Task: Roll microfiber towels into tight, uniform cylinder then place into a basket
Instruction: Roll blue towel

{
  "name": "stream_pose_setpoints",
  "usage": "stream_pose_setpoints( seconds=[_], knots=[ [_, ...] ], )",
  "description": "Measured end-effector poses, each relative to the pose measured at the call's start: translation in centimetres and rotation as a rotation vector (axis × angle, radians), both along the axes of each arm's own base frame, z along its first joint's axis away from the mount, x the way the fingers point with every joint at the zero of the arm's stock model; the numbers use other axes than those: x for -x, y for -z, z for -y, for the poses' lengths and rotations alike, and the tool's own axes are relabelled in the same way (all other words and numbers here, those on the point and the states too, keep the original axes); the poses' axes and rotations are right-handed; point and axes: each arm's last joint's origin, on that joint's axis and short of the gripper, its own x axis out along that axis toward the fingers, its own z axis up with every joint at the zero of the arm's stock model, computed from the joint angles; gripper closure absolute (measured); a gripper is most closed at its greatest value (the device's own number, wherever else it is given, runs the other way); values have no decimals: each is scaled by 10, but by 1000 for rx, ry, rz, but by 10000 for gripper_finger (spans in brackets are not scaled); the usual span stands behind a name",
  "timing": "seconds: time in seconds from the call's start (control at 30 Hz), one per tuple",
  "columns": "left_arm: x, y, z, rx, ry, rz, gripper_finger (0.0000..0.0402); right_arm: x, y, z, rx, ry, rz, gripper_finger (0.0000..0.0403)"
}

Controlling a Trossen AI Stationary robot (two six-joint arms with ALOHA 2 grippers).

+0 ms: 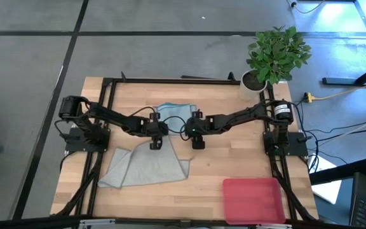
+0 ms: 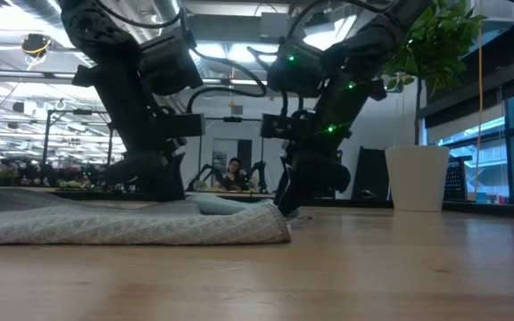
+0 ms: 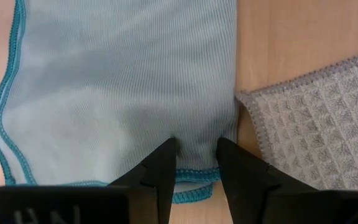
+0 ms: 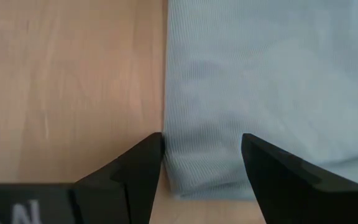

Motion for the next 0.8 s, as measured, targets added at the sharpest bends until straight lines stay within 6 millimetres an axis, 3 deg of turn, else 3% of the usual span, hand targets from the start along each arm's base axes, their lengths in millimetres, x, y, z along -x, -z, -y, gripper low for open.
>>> stream_pose_setpoints(
  seconds=[0.17,0.33,0.67,0.8],
  knots=[
    [0,1,0,6,8,-6,328,3,3,2,-6,10,-3,183],
    [1,2,0,-3,26,-19,390,5,4,2,-21,35,-5,225],
    [1,2,0,-5,26,-23,400,6,6,2,-36,58,-13,377],
    [2,2,0,-6,24,-29,401,7,7,3,-40,83,-17,391]
  ],
)
